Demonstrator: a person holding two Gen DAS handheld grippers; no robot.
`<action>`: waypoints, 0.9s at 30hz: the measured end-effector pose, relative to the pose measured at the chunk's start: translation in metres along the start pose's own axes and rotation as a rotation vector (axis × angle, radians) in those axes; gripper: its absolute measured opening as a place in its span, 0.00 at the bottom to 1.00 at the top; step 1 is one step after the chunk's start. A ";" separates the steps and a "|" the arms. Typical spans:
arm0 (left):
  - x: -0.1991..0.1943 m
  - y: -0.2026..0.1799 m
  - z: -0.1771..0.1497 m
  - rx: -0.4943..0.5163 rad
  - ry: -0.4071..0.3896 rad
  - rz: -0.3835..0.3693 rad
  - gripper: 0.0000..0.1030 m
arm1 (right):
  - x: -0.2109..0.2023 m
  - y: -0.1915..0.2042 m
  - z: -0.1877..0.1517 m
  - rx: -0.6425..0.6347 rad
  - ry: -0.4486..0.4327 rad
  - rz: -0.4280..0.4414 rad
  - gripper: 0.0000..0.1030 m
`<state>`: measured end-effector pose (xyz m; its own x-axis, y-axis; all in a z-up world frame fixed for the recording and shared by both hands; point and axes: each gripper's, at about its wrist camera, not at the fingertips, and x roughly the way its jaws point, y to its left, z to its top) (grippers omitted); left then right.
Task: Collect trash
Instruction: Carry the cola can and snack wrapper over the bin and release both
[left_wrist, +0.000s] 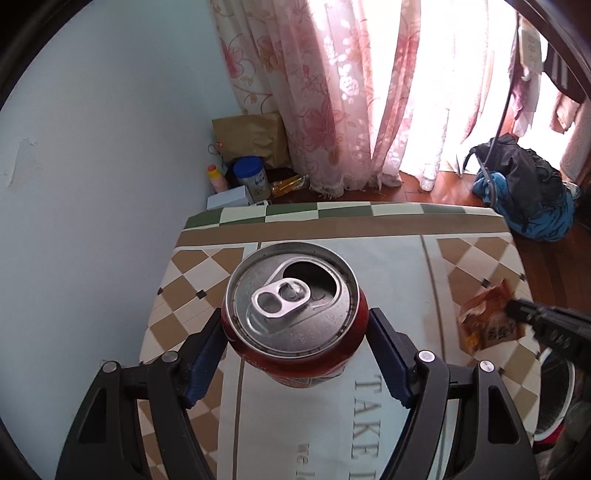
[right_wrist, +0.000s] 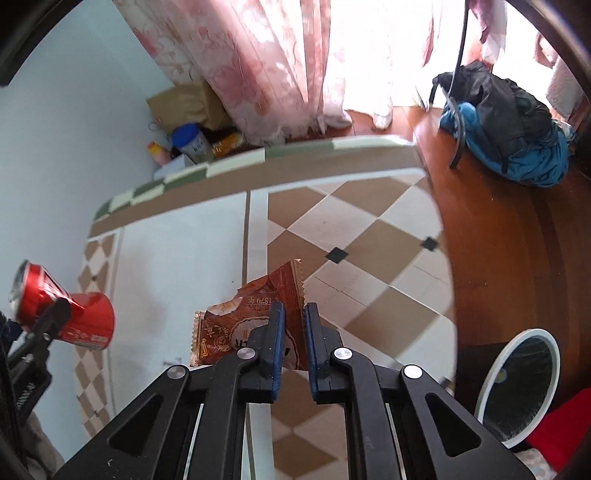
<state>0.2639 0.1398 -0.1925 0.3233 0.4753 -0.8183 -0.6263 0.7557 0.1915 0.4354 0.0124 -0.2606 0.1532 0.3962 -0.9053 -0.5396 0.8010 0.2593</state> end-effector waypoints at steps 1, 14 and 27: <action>-0.011 -0.003 -0.003 0.010 -0.011 -0.005 0.70 | -0.011 -0.002 -0.003 0.005 -0.017 0.007 0.11; -0.148 -0.098 -0.011 0.121 -0.188 -0.201 0.70 | -0.172 -0.113 -0.058 0.147 -0.228 0.035 0.11; -0.186 -0.306 -0.049 0.352 -0.161 -0.475 0.70 | -0.252 -0.331 -0.160 0.419 -0.269 -0.111 0.11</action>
<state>0.3604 -0.2017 -0.1259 0.6301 0.0915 -0.7711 -0.1248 0.9921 0.0158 0.4426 -0.4240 -0.1724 0.4283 0.3560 -0.8306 -0.1378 0.9341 0.3293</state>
